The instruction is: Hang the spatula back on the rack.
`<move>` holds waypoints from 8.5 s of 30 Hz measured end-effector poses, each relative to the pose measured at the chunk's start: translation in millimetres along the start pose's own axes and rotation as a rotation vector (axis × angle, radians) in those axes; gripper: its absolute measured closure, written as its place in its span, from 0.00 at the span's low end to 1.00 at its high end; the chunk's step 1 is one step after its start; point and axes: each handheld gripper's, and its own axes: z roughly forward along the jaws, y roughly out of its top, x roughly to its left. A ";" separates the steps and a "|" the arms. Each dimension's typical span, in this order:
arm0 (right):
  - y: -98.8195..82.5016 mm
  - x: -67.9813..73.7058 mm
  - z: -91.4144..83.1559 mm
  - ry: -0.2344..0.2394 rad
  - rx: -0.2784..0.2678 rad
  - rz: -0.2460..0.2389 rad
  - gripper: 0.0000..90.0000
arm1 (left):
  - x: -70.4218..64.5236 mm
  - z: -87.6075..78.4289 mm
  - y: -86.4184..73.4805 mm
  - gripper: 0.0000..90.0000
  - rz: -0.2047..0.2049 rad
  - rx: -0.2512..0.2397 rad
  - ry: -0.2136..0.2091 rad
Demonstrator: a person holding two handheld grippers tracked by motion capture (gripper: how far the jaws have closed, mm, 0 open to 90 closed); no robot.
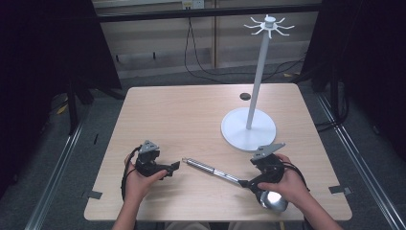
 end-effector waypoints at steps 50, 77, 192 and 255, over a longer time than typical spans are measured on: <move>25.1 23.0 38.8 -0.051 0.358 -0.115 0.84 | 6.1 -0.9 -2.2 0.03 -0.015 0.008 -0.004; 33.8 8.0 -4.6 -0.030 0.046 0.008 0.85 | 4.8 0.6 -2.4 0.03 -0.015 0.005 -0.007; 29.6 -19.5 -166.8 -0.220 -0.566 0.156 0.85 | -2.4 3.2 1.3 0.03 0.008 -0.005 -0.013; 45.5 -39.9 -128.2 -0.290 -0.531 0.210 0.84 | -1.5 3.1 2.7 0.03 0.011 -0.010 -0.016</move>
